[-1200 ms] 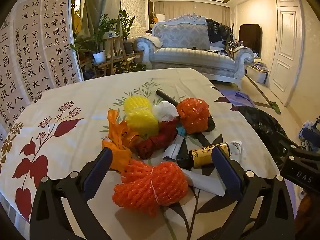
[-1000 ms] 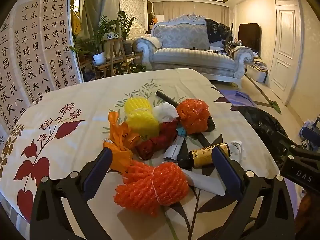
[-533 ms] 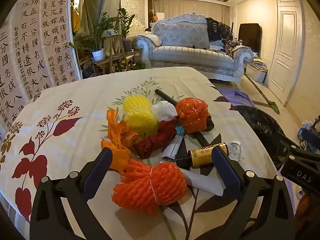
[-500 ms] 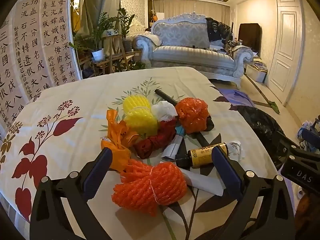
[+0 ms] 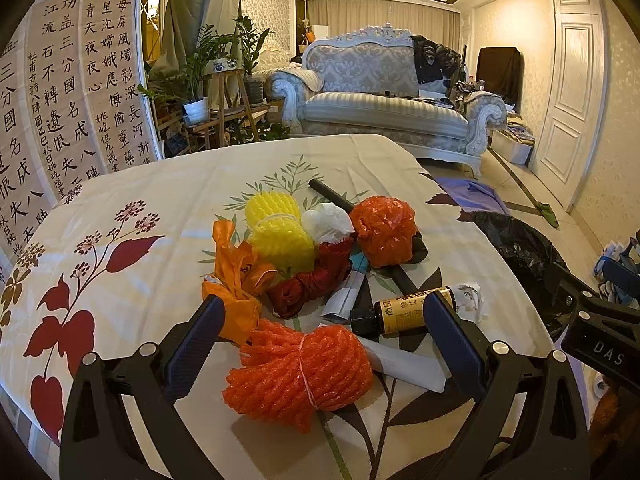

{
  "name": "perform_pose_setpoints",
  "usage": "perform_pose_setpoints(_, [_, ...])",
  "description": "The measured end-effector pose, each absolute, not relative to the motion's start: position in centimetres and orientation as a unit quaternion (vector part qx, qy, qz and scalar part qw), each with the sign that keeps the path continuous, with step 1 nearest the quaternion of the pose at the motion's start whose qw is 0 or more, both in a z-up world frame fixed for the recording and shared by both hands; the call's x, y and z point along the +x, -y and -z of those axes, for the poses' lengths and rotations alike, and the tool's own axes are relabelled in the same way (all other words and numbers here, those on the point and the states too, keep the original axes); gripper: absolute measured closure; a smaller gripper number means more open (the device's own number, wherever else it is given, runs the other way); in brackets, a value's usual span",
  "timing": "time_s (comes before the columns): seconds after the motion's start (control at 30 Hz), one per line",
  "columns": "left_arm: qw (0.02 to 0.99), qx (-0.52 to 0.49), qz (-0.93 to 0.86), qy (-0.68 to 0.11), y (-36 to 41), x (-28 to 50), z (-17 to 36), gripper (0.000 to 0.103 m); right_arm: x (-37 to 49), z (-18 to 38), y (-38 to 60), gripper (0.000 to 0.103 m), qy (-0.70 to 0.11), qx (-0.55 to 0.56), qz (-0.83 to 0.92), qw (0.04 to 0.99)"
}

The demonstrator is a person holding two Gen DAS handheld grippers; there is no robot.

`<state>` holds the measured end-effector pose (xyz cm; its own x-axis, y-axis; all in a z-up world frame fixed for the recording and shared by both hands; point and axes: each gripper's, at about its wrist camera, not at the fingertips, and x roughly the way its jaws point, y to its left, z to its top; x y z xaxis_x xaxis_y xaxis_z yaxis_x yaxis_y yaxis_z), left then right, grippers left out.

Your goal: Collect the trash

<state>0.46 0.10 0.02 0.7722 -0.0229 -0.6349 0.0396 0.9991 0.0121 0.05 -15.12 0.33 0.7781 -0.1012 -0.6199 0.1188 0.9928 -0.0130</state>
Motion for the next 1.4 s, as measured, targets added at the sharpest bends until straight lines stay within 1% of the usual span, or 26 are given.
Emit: perform_pose_setpoints(1.4, [0.939, 0.012, 0.022, -0.342, 0.74, 0.15, 0.70, 0.006, 0.13, -0.19, 15.51, 0.003, -0.331, 0.017, 0.057, 0.942])
